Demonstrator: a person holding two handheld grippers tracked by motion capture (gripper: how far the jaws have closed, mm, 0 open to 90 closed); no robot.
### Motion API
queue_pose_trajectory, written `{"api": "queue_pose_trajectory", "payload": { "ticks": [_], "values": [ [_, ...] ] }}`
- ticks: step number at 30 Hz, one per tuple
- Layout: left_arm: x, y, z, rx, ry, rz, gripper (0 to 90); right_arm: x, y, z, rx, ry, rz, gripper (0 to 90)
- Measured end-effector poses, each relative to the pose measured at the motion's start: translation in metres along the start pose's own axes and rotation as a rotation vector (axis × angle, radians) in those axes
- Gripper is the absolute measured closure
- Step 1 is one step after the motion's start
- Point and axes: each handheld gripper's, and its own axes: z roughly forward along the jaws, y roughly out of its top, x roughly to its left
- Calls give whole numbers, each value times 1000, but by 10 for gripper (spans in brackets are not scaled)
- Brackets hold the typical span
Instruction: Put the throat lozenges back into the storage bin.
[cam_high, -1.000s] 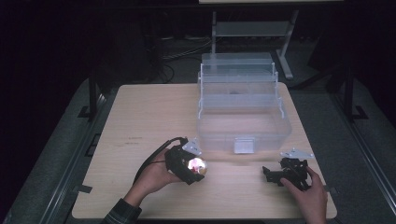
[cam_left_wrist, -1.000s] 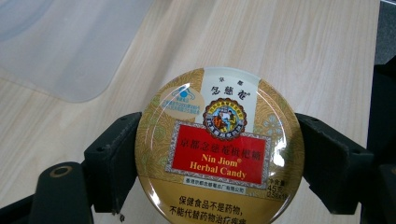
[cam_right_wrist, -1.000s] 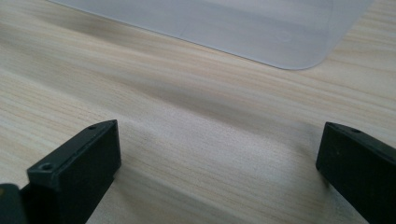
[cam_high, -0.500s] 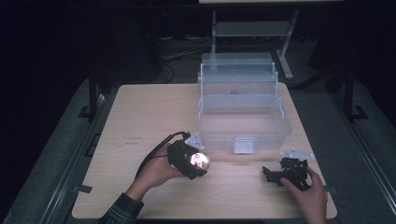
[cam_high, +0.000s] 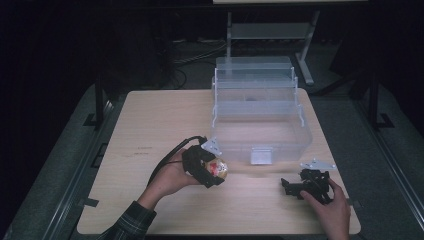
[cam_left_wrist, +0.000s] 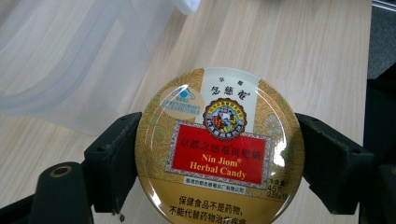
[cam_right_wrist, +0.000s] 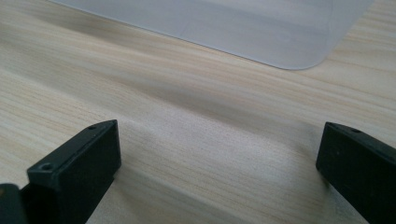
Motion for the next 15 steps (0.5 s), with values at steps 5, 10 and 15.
{"api": "queue_pose_trajectory", "payload": {
  "ticks": [5, 10, 15],
  "values": [
    [1, 3, -1, -2, -3, 0, 198, 0, 0, 0, 0, 1, -1, 0],
    [5, 6, -1, -14, -3, -10, 198, 0, 0, 0, -1, 0, -2, 0],
    [8, 9, -3, -7, 0, 3, 198, 0, 0, 0, -1, 0, -2, 0]
  ]
}}
